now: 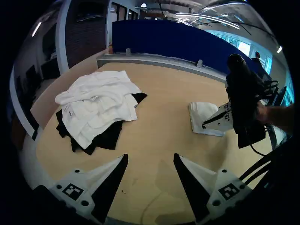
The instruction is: Fold towel
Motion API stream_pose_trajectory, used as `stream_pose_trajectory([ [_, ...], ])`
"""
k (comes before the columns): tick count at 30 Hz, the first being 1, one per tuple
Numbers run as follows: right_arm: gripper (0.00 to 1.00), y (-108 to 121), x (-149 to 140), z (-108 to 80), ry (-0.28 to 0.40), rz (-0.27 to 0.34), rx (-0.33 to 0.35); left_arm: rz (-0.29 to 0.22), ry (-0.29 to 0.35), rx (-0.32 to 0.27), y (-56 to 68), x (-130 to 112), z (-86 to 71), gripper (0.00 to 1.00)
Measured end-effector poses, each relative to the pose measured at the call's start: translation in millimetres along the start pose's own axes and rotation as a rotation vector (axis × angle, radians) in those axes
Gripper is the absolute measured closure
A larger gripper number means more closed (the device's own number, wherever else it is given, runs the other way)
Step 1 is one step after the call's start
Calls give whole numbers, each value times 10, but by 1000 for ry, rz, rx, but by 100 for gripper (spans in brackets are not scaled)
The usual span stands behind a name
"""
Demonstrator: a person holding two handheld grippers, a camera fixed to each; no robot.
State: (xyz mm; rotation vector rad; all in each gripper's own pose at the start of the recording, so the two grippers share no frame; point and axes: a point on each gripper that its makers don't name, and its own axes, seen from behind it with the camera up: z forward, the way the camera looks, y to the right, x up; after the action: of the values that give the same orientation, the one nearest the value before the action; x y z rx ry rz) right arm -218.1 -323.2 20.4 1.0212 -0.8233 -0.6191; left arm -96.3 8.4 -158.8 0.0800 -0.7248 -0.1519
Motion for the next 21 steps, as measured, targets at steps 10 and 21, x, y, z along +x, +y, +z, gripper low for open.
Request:
stream_pose_trajectory([
  [10,66,59,48,-70,37,29,-16,11,-4,-6,-23,2,45,10],
  [21,24,93,23,-165,60,58,-20,16,-8,-16,30,-17,99,10],
])
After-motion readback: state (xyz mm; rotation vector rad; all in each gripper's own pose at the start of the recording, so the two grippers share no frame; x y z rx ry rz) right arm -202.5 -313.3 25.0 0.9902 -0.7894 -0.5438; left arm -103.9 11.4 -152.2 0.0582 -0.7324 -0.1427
